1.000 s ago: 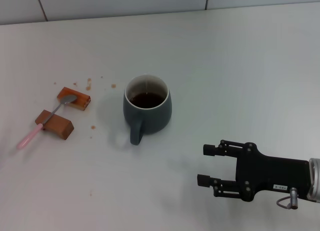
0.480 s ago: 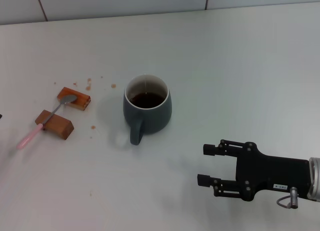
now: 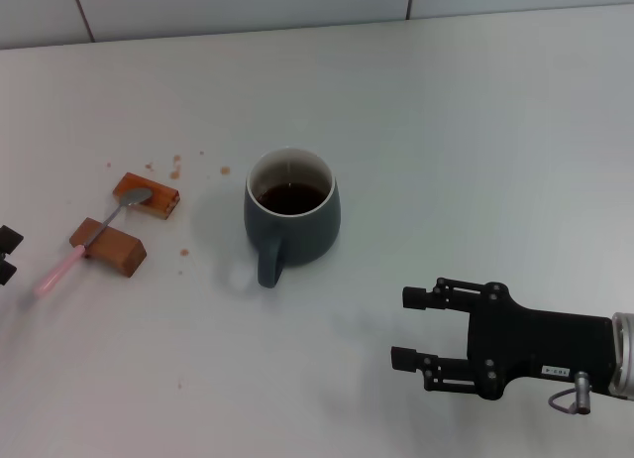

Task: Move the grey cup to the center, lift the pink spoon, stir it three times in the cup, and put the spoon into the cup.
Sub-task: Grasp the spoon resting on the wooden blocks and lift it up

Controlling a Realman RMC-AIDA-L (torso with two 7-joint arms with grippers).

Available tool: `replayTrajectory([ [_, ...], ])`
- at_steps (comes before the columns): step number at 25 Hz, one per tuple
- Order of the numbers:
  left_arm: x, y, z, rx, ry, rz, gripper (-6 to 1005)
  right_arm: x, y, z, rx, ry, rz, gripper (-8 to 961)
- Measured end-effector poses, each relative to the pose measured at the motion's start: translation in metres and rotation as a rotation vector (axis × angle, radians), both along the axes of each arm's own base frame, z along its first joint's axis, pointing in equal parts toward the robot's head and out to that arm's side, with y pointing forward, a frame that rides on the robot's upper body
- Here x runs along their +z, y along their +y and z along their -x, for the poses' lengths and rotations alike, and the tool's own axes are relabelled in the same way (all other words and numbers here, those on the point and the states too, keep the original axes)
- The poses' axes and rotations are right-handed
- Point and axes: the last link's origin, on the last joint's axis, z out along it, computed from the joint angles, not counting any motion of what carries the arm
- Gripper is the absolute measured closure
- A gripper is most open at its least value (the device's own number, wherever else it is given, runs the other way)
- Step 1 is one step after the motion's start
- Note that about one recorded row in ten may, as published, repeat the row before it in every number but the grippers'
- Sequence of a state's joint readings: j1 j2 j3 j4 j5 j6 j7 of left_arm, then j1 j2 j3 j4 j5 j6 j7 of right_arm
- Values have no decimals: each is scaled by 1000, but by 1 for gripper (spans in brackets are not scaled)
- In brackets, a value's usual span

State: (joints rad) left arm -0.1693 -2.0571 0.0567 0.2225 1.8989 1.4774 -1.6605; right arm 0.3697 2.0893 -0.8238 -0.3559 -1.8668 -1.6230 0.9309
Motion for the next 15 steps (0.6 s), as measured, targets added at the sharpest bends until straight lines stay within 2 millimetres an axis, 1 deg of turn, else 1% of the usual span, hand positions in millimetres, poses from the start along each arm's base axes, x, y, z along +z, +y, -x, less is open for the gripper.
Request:
replayTrajectory([
  [7,-1,-1,1,8,5,4,201,0,0,0,-1,0,0,208],
  [15,-8,0,0,12,0,32,201,0,0,0,-2,2,-1,208],
])
